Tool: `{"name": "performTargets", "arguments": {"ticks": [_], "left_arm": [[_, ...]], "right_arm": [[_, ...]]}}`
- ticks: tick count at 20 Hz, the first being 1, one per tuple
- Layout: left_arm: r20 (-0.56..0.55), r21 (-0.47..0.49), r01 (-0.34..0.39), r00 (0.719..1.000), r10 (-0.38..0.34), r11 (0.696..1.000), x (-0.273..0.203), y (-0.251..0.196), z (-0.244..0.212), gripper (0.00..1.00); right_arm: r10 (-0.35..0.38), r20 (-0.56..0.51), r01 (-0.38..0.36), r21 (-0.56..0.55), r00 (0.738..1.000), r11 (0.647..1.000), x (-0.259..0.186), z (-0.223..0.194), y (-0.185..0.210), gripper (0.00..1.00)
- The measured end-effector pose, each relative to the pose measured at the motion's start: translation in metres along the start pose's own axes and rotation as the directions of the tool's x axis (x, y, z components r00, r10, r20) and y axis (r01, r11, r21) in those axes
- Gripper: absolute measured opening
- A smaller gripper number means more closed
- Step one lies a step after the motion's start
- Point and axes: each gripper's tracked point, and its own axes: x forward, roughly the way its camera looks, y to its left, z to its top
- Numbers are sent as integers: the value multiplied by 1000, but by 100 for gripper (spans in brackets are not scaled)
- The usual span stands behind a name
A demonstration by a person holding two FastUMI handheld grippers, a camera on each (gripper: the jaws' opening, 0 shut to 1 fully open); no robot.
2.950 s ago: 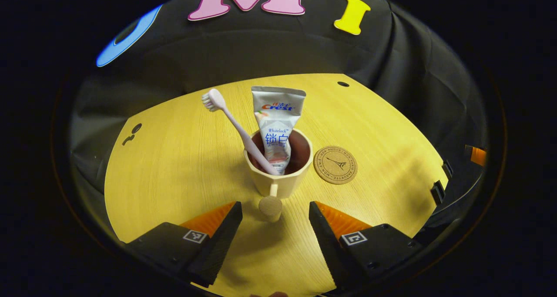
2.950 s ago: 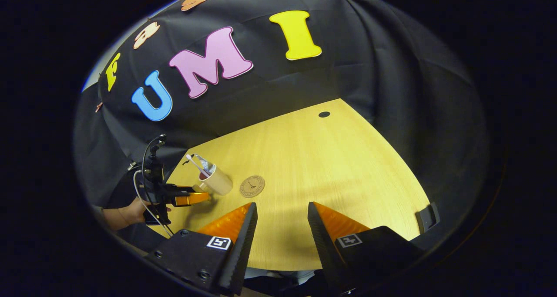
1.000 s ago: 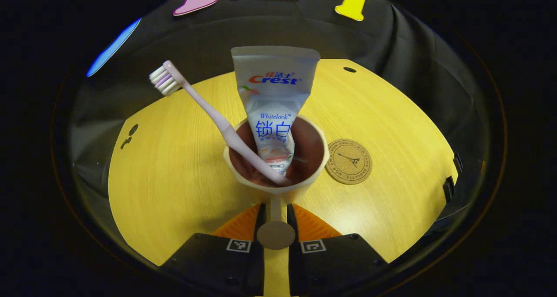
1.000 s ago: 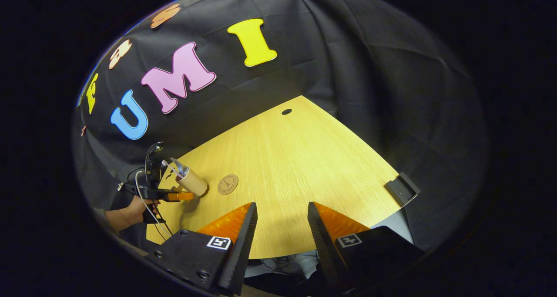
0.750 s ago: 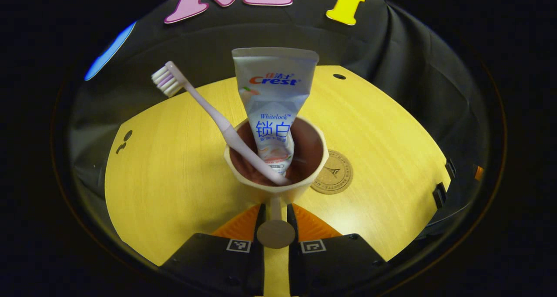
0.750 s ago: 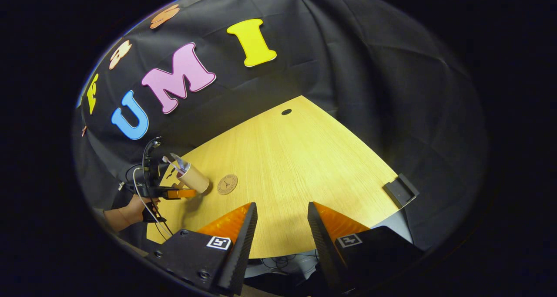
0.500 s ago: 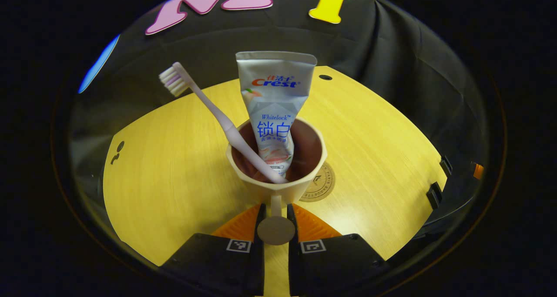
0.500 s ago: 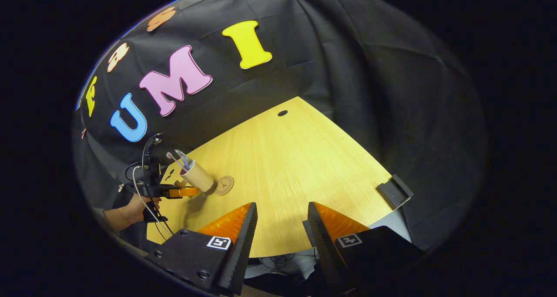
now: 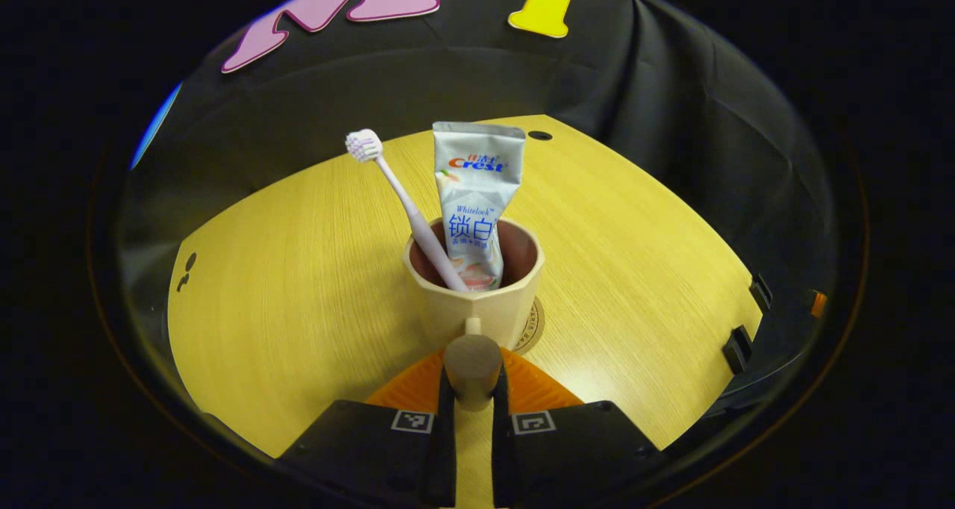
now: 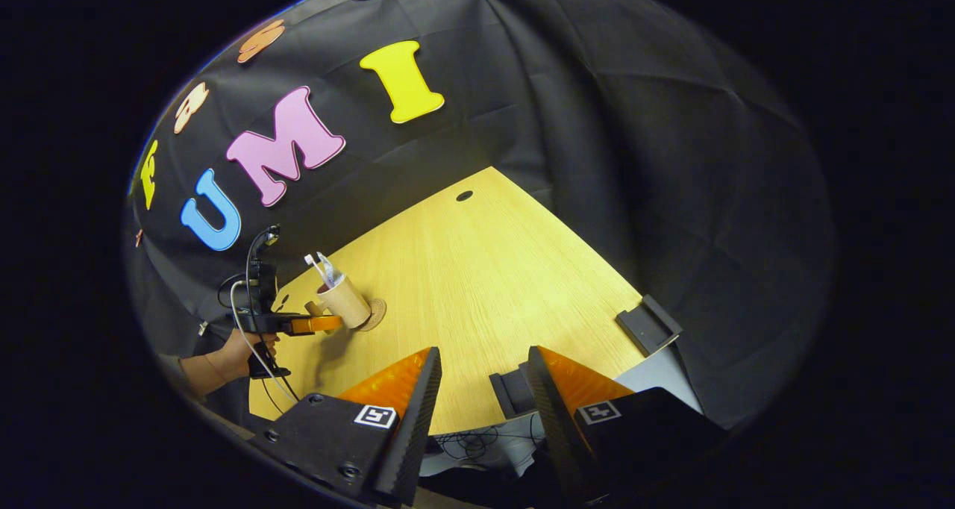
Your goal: Put the toothbrush and toothpaste on the desktop into the cup, then pick up the cup and place it on the coaster on the desktop.
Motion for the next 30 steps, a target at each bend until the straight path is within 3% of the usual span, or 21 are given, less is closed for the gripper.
{"name": "performTargets", "arguments": {"ticks": [8,10,11,13,14,15,16,17,24,26,27,29,30], "left_arm": [[-30,23,16,999,-15,1000,14,-19,-13,23],[-36,-1,22,999,-22,1000,15,-26,-20,27],[-35,0,17,999,-17,1000,15,-27,-19,23],[-30,-2,18,999,-18,1000,18,-28,-19,23],[-27,-6,21,999,-21,1000,18,-28,-19,28],[-32,-7,22,999,-22,1000,18,-28,-20,19],[-31,-9,22,999,-22,1000,18,-28,-21,19],[-34,-8,18,999,-18,1000,18,-28,-21,26],[-39,26,13,999,-12,1000,16,-29,-26,34],[-32,23,12,999,-11,1000,13,-28,-25,40],[-30,24,10,1000,-10,1000,12,-28,-25,52],[-30,26,6,1000,-5,1000,10,-27,-26,49],[-28,26,3,1000,-2,1000,9,-26,-26,55]], "right_arm": [[5,-27,-5,-4,1000,1000,6,1,-5,73],[3,-30,-3,-5,1000,1000,6,3,-7,73],[2,-32,-3,-6,999,1000,5,3,-8,73],[0,-31,-1,-7,1000,1000,6,5,-9,72],[0,-34,0,-7,999,1000,7,6,-9,72],[-1,-35,0,-7,999,1000,6,7,-10,72],[-1,-34,1,-7,999,1000,7,7,-10,72],[1,-35,-1,-6,999,1000,7,8,-9,73],[11,-40,-12,-13,999,1000,9,9,0,72],[15,-41,-16,-15,999,1000,10,8,2,73],[17,-43,-17,-16,999,1000,9,9,3,72],[20,-43,-20,-19,999,1000,10,9,6,72],[22,-43,-23,-20,999,1000,10,9,7,73]]}}
